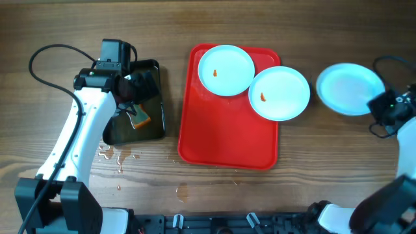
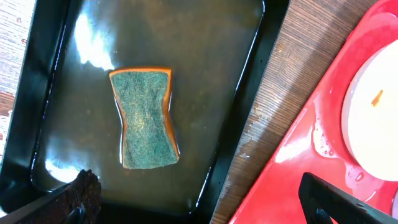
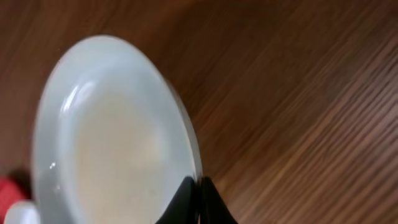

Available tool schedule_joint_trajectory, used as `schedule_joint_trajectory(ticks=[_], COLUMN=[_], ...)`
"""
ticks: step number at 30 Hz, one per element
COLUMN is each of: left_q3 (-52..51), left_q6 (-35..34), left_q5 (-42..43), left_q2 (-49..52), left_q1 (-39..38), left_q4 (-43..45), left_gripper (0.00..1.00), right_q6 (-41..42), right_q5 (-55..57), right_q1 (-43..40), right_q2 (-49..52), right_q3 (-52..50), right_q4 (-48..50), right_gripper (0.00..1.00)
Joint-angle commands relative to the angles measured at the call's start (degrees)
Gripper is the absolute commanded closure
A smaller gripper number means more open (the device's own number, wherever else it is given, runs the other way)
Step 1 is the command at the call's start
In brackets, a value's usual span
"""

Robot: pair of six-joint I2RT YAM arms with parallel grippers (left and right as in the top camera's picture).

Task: Clean dirty plates on tray and stack at the side
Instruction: 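Lift the lower plate with the right gripper and carry it right, then set the plate down right of the tray and return right gripper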

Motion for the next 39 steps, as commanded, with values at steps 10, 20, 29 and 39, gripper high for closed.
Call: schedule_joint_trajectory(ticks=[10, 20, 29, 39], left_q3=[-0.13, -0.13, -0.13, -0.13], left_q6=[0.87, 0.87, 0.85, 0.85], left_q5=[0.46, 0.44, 0.46, 0.46], left_q2=[0.0, 0.0, 0.0, 0.0], left_q1=[0.15, 0.15, 0.15, 0.15], left_q4=[0.13, 0.13, 0.11, 0.11], left_gripper=[0.0, 0.0, 0.0, 0.0], right_q6=[-16.7, -8.15, -7.96, 6.69], right_q5=[-12.41, 13.51, 1.25, -5.73], right_q1=[17.94, 32.79, 32.83, 48.54], right_q2=[2.05, 12.52, 3.67, 4.26], right_q3=[0.11, 0.04, 0.17, -6.38], right_q4=[-4.85, 3.32, -12.24, -11.34], right_gripper=[0.5, 0.72, 0.96, 0.96])
